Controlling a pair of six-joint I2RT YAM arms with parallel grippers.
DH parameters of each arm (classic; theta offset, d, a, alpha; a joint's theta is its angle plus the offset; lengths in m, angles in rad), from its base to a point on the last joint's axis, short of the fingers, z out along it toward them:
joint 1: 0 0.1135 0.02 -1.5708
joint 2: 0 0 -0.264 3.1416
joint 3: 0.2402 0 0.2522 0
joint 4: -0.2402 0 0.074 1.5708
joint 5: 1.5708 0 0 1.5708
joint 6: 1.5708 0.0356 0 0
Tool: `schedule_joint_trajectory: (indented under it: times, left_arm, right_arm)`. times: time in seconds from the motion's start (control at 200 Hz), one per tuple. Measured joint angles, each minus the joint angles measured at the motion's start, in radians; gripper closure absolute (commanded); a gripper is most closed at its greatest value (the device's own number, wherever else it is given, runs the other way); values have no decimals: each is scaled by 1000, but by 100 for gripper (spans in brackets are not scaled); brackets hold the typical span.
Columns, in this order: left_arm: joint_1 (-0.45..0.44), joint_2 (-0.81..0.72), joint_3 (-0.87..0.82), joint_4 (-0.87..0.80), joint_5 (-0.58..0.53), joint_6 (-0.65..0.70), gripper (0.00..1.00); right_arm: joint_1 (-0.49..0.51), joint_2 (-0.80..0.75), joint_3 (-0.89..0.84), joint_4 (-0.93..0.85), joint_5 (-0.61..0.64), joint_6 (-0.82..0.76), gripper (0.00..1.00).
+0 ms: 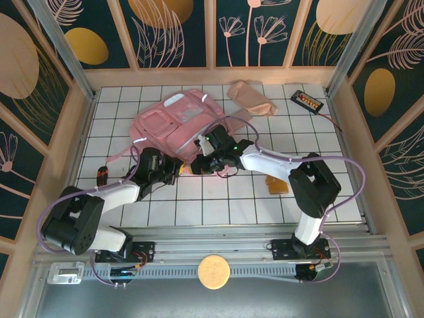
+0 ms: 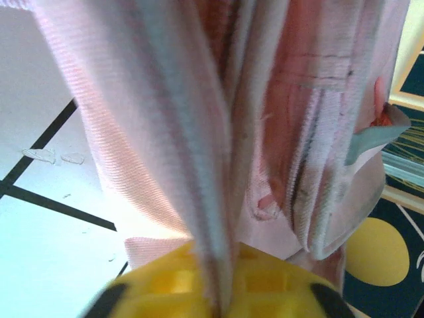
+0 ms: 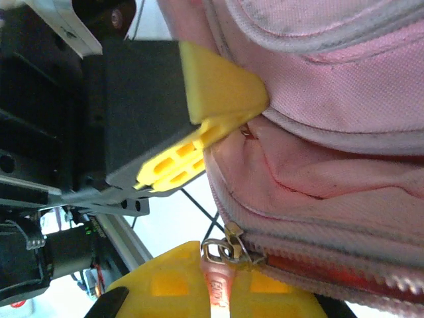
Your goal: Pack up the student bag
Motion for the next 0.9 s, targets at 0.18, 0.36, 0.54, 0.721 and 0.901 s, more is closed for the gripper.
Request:
schedule_joint_trajectory:
  times: [0.18,0.36,0.54,0.721,0.901]
  left_arm:
    - [21,-25,18,-67,26,95,100]
    - [110,-124,18,-200,74,234,100]
    - [127,-169,22,-280,126,334,100]
    - [141,-185,22,-319,151,393,100]
    - [193,-174,39,-366,167,447,100]
  right_arm:
    - [-37,-6,-10,-53,16,-14,100]
    - [-193,-66,-51,-125,21,-92,100]
    - [-320,-56,-37,-172,16,-193,100]
    - [-394,74,54,-182,-43,-249,100]
    - [-406,138,106,-172,-59,-284,100]
